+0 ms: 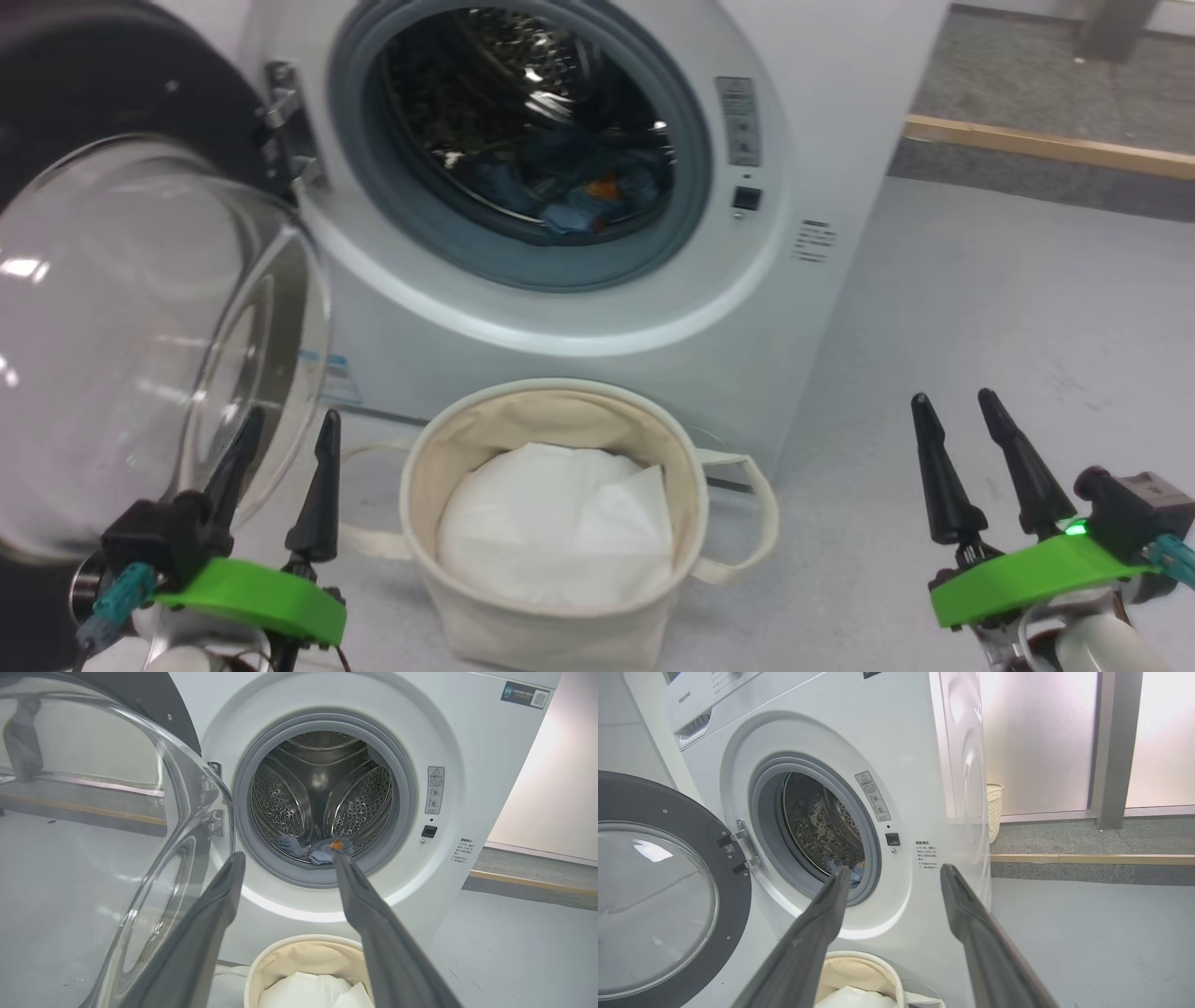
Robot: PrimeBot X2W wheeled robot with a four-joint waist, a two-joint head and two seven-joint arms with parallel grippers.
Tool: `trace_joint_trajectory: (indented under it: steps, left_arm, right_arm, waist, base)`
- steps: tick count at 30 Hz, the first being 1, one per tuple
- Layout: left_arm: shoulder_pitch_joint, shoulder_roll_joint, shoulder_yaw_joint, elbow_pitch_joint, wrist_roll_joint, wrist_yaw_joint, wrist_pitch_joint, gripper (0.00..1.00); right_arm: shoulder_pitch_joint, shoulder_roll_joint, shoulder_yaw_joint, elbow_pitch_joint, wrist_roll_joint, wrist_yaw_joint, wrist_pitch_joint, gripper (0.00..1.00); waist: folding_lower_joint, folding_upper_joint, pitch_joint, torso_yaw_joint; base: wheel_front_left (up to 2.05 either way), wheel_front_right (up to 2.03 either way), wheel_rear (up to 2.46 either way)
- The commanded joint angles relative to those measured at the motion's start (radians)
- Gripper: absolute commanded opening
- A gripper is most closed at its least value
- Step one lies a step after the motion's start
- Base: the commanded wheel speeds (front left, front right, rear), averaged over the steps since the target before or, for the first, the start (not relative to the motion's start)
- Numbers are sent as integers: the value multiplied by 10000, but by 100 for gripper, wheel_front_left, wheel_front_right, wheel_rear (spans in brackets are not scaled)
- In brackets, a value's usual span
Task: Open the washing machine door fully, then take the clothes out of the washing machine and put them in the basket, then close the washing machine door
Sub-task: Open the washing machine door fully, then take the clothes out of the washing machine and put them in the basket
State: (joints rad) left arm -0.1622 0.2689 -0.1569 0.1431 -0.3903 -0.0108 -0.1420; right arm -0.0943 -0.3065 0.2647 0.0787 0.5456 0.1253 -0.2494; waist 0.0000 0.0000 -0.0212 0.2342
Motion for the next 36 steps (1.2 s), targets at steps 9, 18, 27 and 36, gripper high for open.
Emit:
trace_joint_trajectory:
  steps: [9,18,27,36]
  left_arm:
    - [-402,291,487,514,-143,-230,-744,100]
    - [-530,296,676,840,-118,-311,-1082,100]
    - [-503,196,813,1064,-44,-427,-1179,100]
    - [-442,125,906,1110,103,-540,-1195,100]
  right_arm:
    - [-77,-530,-469,270,-98,54,-124,100]
    - [4,-613,-1055,644,-141,54,-124,100]
    - [2,-711,-1041,715,-147,54,-124,100]
    - [47,-738,-996,579,-188,54,-124,100]
  waist:
    - [0,0,-130,-1272]
    - [0,0,-122,-1751]
    - [0,0,-88,-1889]
    - [0,0,-141,-1784]
  base:
    - [0,0,0]
    - [0,0,0]
    - [0,0,0]
    - [0,0,0]
